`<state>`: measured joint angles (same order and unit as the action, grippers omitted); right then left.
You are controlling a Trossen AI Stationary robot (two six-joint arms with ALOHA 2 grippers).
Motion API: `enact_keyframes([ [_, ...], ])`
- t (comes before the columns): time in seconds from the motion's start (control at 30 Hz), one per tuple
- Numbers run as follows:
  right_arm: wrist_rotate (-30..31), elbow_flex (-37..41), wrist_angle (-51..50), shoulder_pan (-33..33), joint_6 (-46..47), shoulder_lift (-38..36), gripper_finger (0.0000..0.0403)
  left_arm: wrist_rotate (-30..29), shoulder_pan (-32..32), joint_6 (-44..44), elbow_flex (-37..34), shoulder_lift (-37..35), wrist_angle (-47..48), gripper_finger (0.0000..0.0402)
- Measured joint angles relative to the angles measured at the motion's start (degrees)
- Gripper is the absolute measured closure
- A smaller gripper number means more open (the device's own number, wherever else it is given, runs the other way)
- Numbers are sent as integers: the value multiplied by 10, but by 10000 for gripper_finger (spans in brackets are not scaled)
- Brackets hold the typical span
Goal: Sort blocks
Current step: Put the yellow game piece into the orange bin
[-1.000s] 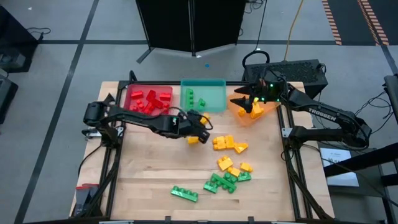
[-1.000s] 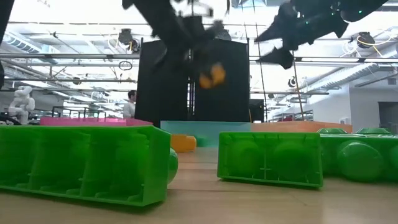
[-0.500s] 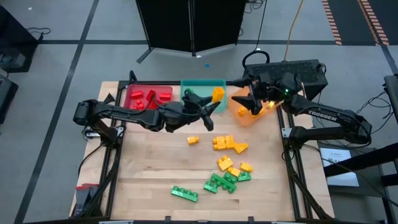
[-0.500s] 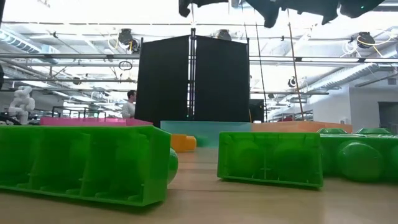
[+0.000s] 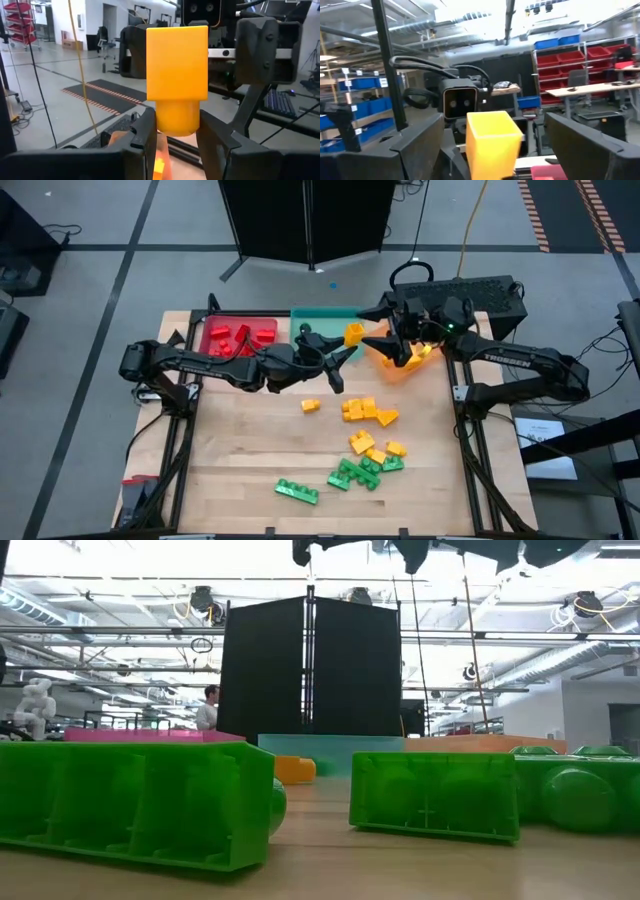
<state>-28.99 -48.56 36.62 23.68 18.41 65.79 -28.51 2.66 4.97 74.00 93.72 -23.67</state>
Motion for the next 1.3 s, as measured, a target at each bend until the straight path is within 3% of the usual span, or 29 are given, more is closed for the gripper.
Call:
enact_keyframes([
  [0.13,-28,-20,-2,-9,4,24,66,0,0,-20,0,0,0,292],
  [0.5,-29,-26,-2,-11,-7,46,74,0,2,-24,0,0,-5,292],
  [0.67,-24,-26,-2,-11,-11,46,136,11,2,-24,0,0,-5,292],
  [0.9,-34,-26,-27,-11,-43,44,285,17,0,-24,0,0,-4,292],
  [1.1,-32,-26,-26,-11,-58,44,292,17,0,-25,0,0,-1,289],
  [1.3,-4,-26,-17,-11,-63,34,292,10,1,-23,0,-1,18,161],
])
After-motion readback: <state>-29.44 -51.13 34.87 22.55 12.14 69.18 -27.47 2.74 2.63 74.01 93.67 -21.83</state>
